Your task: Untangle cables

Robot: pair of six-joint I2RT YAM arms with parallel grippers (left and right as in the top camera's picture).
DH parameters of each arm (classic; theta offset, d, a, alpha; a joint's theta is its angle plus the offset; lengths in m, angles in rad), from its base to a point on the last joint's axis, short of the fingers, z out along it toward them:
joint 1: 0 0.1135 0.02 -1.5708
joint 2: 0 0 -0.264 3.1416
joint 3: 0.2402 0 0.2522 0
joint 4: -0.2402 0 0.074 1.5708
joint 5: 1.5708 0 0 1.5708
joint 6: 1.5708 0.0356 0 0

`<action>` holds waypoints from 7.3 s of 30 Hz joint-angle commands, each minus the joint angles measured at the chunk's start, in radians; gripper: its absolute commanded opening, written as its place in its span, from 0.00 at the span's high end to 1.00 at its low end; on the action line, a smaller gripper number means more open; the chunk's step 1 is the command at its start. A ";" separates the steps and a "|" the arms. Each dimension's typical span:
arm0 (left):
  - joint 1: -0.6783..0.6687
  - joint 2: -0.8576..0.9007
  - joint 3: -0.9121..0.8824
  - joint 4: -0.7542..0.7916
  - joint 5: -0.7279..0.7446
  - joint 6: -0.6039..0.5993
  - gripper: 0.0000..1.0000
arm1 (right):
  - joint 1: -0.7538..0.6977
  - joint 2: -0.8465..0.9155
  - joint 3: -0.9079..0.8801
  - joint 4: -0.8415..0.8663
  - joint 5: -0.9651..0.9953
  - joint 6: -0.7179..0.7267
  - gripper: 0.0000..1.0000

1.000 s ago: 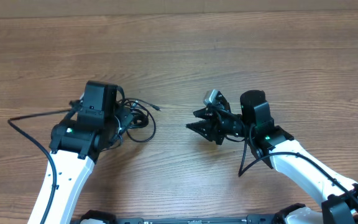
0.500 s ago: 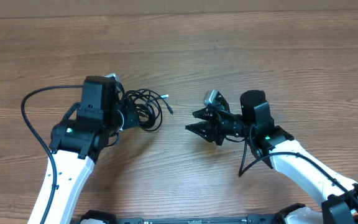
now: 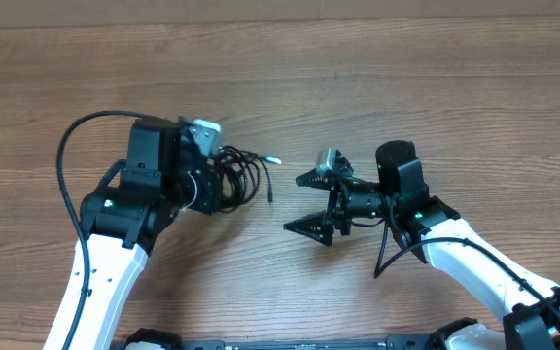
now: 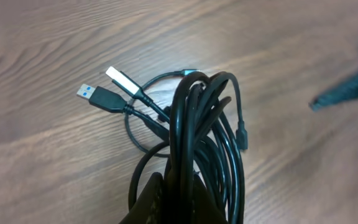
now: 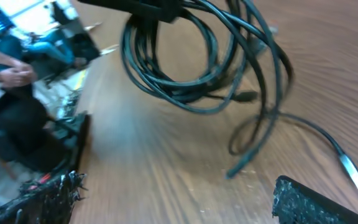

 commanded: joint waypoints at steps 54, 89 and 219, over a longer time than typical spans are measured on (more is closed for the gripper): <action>-0.204 0.058 0.018 0.010 0.456 0.798 0.96 | -0.002 -0.002 0.009 0.006 -0.028 -0.003 0.92; -0.204 0.058 0.018 0.005 -0.145 -0.038 0.00 | -0.002 -0.002 0.010 0.063 0.249 0.211 0.96; -0.202 0.240 0.018 -0.086 0.110 0.047 0.96 | 0.043 -0.002 0.009 -0.080 0.102 -0.192 0.85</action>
